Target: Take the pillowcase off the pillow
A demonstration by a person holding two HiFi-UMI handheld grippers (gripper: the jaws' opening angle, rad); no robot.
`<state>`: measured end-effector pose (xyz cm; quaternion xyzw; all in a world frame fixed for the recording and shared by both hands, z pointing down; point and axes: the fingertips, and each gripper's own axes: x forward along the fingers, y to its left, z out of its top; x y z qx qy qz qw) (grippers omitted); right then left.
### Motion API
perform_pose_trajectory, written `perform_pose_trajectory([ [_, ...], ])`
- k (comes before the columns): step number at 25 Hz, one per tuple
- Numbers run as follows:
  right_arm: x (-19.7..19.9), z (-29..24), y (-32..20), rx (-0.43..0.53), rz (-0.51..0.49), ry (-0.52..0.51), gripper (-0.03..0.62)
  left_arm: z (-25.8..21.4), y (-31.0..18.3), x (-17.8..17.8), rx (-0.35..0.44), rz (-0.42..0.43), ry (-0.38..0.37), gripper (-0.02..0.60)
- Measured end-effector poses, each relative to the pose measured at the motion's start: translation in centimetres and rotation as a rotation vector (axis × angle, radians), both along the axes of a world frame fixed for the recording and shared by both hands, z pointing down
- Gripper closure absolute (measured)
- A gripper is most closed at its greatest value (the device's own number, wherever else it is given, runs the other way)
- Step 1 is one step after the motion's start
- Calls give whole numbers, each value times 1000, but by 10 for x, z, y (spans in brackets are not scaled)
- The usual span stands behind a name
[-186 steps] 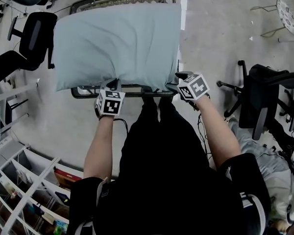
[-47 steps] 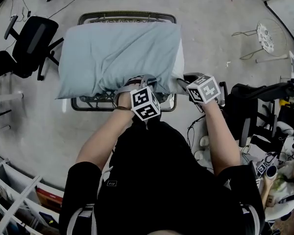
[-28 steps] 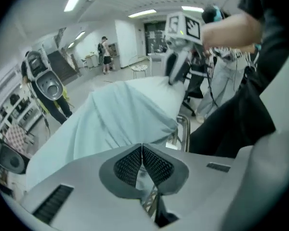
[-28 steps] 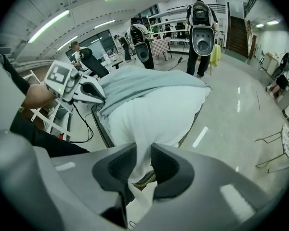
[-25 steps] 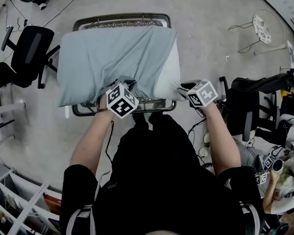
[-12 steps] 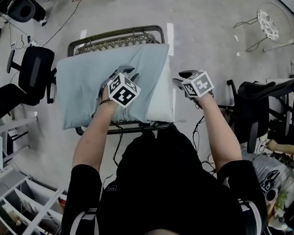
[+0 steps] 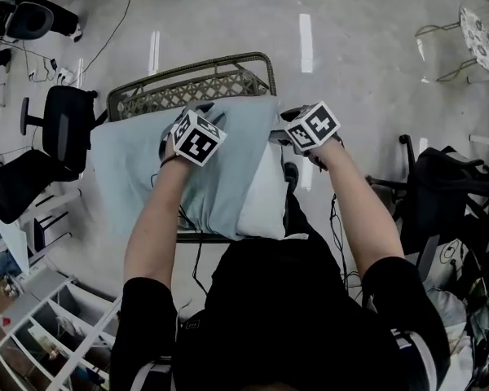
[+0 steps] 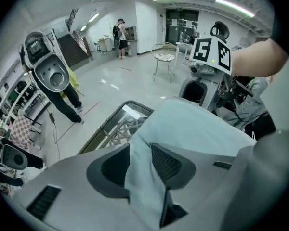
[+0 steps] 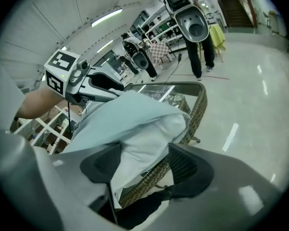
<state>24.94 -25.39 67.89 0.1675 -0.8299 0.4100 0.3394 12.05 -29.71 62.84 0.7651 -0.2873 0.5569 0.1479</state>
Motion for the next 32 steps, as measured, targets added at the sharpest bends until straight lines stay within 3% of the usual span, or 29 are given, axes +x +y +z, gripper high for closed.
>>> perform_pose_trajectory([
  [4, -32, 12, 8, -73, -66, -101, 270, 23, 3, -4, -93, 20, -14, 427],
  [6, -39, 5, 9, -37, -100, -145, 359, 22, -2, -7, -90, 35, -29, 459],
  [8, -39, -7, 9, 19, -121, -161, 457, 16, -5, -16, -53, 69, -71, 567],
  [11, -30, -32, 10, 56, -116, -181, 533, 5, -7, -41, 2, 107, -147, 575],
  [13, -20, -51, 12, 61, -112, -204, 544, -3, -9, -60, 32, 128, -201, 575],
  [18, -6, -89, 14, 87, -71, -239, 560, -22, -3, -91, 68, 181, -249, 577],
  [24, 1, -107, 12, 105, -14, -241, 568, -40, 5, -146, 113, 125, -290, 576],
  [27, 0, -107, 18, 145, -91, -150, 563, -50, 17, -147, 108, 106, -210, 576],
  [29, 4, -95, 24, 195, -205, 14, 509, -54, 24, -135, 101, 97, -141, 575],
  [31, 11, -82, 22, 257, -311, 202, 444, -51, 29, -123, 108, 121, -125, 575],
  [32, 13, -79, 16, 288, -345, 274, 444, -47, 31, -119, 113, 138, -132, 575],
])
